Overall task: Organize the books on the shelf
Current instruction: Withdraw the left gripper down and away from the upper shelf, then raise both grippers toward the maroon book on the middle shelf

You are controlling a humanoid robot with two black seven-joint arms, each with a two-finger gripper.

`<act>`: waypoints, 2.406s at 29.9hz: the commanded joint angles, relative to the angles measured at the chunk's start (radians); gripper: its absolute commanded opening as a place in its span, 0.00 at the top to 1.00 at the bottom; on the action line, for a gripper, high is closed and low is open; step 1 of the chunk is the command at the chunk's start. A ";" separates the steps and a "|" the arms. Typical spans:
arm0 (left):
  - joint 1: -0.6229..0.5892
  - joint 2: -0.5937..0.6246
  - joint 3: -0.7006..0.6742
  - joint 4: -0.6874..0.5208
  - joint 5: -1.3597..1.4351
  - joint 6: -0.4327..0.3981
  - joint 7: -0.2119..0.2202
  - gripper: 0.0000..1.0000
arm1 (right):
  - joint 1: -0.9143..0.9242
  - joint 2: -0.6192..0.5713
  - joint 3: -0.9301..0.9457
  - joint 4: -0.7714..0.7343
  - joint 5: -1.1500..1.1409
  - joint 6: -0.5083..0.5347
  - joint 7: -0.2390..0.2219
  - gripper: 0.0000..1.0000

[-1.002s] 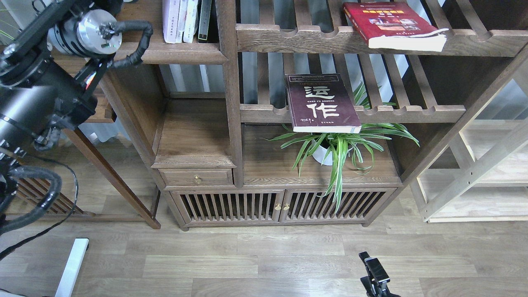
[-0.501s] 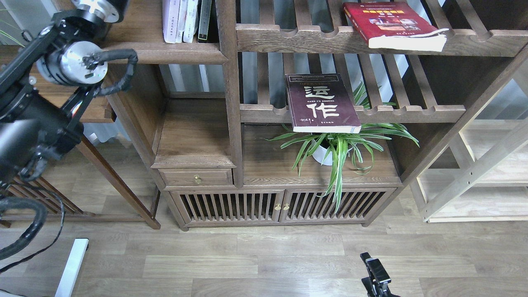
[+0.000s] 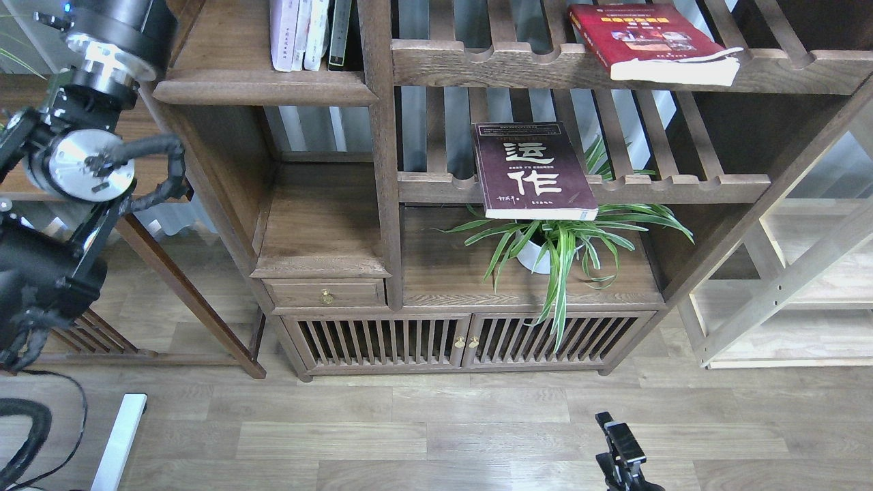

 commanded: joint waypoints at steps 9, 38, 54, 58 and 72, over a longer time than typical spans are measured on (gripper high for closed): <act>0.062 0.082 -0.070 -0.010 0.000 -0.295 0.010 0.00 | -0.017 -0.060 -0.061 0.047 0.016 0.000 -0.019 0.01; 0.442 -0.071 -0.175 -0.041 -0.020 -0.438 0.032 0.00 | 0.006 -0.195 0.032 0.203 0.085 0.000 -0.022 0.00; 0.548 -0.214 -0.184 -0.027 -0.020 -0.438 0.030 0.00 | 0.059 -0.238 0.000 0.234 0.088 0.000 -0.018 0.01; 0.574 -0.232 -0.190 -0.027 -0.020 -0.438 0.030 0.00 | 0.120 -0.256 -0.023 0.232 0.112 0.000 -0.010 0.00; 0.637 -0.286 -0.221 -0.035 -0.020 -0.438 0.032 0.00 | 0.234 -0.285 0.015 0.243 0.129 0.000 -0.016 0.00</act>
